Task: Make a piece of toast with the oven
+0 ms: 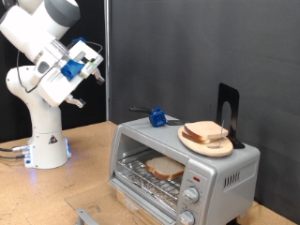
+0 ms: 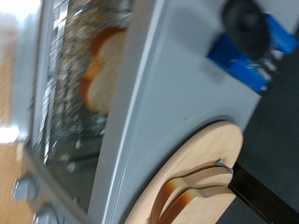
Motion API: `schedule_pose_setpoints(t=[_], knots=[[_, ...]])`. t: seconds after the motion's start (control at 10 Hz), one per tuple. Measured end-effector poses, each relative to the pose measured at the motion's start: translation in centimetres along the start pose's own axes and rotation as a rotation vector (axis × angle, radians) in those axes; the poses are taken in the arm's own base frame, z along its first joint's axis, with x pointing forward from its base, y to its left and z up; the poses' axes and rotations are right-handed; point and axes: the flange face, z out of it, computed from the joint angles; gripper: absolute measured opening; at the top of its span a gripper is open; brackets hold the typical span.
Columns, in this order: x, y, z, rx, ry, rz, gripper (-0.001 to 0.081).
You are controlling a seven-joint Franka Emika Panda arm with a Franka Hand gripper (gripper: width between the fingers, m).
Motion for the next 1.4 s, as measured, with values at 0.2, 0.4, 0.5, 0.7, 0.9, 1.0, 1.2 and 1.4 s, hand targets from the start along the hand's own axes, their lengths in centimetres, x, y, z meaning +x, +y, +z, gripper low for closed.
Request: schedule_pose_setpoints(t=[0.2, 0.4, 0.5, 0.7, 0.9, 1.0, 1.2, 1.4], knots=[[-0.1, 0.4, -0.1, 0.009, -0.055, 0.174, 0.0808], [0.4, 1.8, -0.3, -0.023, -0.115, 0.265, 0.0808], [1.1, 2.7, -0.4, -0.041, -0.147, 0.279, 0.0808], [2.8, 4.2, -0.4, -0.051, -0.162, 0.300, 0.0808], [3.5, 4.5, -0.2, -0.053, -0.176, 0.302, 0.0808], [3.3, 4.6, -0.2, -0.028, -0.201, 0.324, 0.0808], [3.3, 6.5, -1.5, 0.035, -0.236, 0.353, 0.0808], [3.5, 10.2, -2.9, 0.058, -0.258, 0.314, 0.0808]])
